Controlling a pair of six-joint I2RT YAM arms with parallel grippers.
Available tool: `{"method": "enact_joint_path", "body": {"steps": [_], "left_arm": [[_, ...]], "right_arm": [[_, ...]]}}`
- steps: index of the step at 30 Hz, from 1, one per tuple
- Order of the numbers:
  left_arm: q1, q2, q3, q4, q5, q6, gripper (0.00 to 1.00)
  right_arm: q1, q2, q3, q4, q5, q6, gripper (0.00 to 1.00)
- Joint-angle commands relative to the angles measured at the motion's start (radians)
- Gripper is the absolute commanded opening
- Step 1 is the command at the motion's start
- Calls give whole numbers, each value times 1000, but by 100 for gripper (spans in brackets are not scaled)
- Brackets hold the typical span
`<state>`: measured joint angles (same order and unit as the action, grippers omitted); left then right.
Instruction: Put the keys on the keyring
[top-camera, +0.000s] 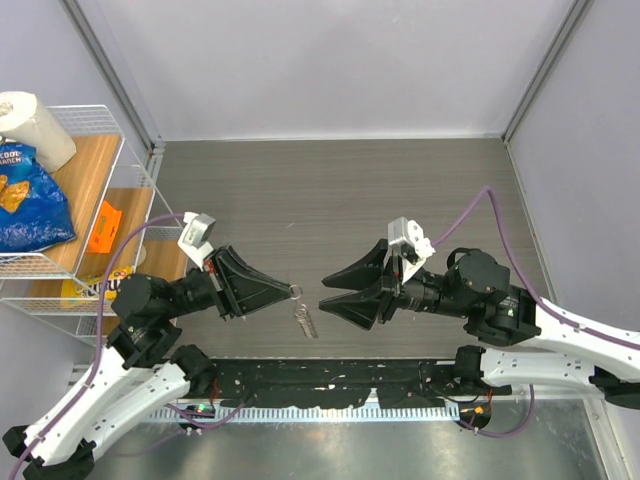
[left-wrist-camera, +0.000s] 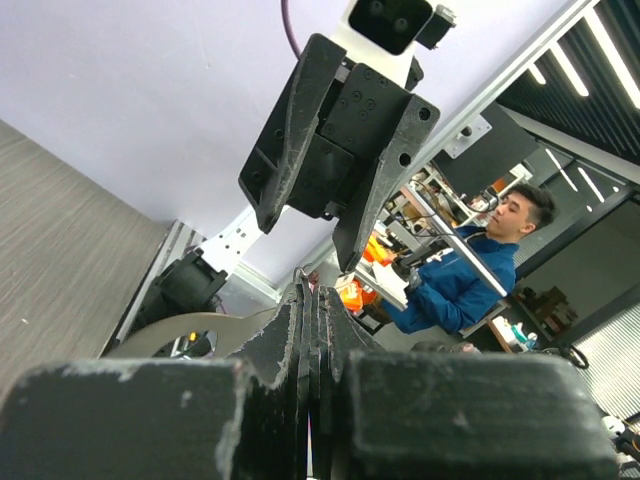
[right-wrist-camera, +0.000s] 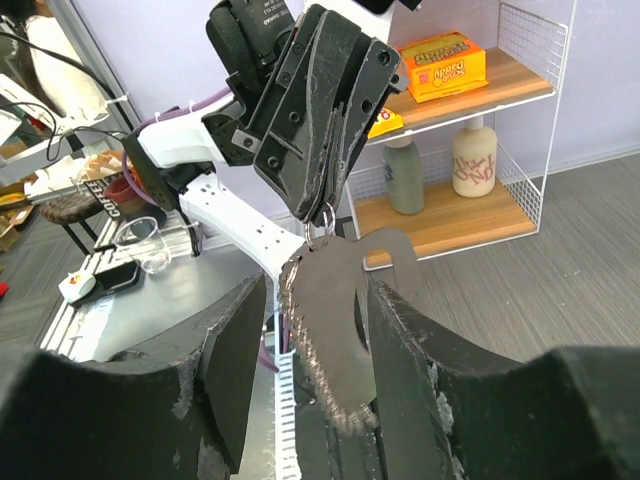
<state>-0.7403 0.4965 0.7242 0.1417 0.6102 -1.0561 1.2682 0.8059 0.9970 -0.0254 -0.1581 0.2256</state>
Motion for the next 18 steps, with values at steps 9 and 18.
{"method": "enact_joint_path", "body": {"steps": [9,18], "left_arm": [[-2,16,18,157,51,-76,0],[-2,10,21,159,54,-74,0]], "right_arm": [[-1,52,83,125,-37,40,49],[-1,101,111,136,-78,64,44]]}}
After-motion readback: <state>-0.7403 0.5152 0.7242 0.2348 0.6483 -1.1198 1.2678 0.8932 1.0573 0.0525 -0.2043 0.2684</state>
